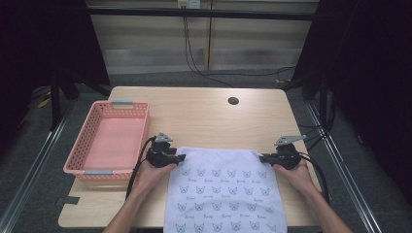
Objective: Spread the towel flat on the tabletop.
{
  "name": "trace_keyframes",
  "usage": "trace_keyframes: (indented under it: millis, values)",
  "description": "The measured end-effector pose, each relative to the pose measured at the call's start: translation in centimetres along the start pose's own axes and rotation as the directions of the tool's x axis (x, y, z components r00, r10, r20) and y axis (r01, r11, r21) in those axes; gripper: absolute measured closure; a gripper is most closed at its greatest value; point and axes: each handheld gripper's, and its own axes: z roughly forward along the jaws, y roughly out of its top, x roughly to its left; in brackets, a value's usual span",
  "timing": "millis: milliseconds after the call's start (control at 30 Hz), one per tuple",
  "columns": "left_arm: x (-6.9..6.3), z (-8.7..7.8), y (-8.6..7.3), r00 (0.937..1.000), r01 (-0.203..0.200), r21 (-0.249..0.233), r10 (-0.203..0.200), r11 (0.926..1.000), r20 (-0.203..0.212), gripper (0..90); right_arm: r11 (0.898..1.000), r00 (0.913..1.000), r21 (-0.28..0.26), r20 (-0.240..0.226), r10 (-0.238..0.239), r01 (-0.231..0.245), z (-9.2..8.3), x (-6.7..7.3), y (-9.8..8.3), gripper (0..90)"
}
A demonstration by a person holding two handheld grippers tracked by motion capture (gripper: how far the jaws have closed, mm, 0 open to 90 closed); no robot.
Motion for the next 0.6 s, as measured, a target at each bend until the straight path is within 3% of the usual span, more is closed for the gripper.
trace_keyframes:
  millis: [67, 133, 167, 267, 333, 367, 400, 433, 600]
  values:
    - [-0.4, 0.2, 0.1, 0.9991, -0.038, 0.008, 0.038, 0.9992, 0.019, 60.6, 1.000, 0.9998, 0.002, -0.020, 0.009, -0.009, 0.0, 0.0, 0.0, 85.6]
    - [-0.9, 0.5, 0.1, 0.9985, -0.043, 0.016, 0.043, 0.9989, 0.034, 76.5, 1.000, 0.9993, -0.003, -0.036, 0.008, -0.008, 0.1, 0.0, 0.0, 85.7]
    - [-1.1, 0.4, 0.1, 0.9987, -0.050, 0.020, 0.050, 0.9986, 0.005, 85.2, 1.000, 0.9993, 0.000, -0.035, 0.010, -0.010, 0.0, 0.0, 0.0, 85.7]
    - [-1.0, 0.5, 0.1, 0.9981, -0.023, 0.017, 0.022, 0.9996, 0.058, 86.8, 0.999, 0.9984, -0.026, -0.048, 0.030, -0.031, -0.4, -0.2, 0.2, 85.8]
    - [-0.9, 0.2, 0.2, 0.9945, 0.000, -0.001, 0.000, 1.0000, 0.105, 86.8, 0.997, 0.9974, -0.058, -0.056, 0.045, -0.049, -1.0, -0.4, 0.3, 85.9]
    - [-0.9, 0.2, 0.2, 0.9945, 0.000, -0.001, 0.000, 1.0000, 0.105, 86.7, 0.997, 0.9974, -0.058, -0.056, 0.045, -0.049, -1.0, -0.4, 0.3, 85.9]
    - [-1.0, -0.2, 0.5, 0.9927, 0.017, -0.032, -0.013, 0.9994, 0.120, 86.7, 0.996, 0.9970, -0.069, -0.059, 0.050, -0.054, -1.2, -0.5, 0.4, 85.9]
    - [-1.0, -0.4, 0.8, 0.9907, 0.019, -0.033, -0.014, 0.9993, 0.135, 86.8, 0.993, 0.9962, -0.097, -0.063, 0.060, -0.066, -1.7, -0.7, 0.4, 85.9]
    - [-1.4, -1.2, 1.5, 0.9832, 0.003, -0.055, 0.007, 0.9985, 0.183, 86.8, 0.988, 0.9953, -0.135, -0.068, 0.069, -0.078, -2.7, -0.8, 0.7, 85.9]
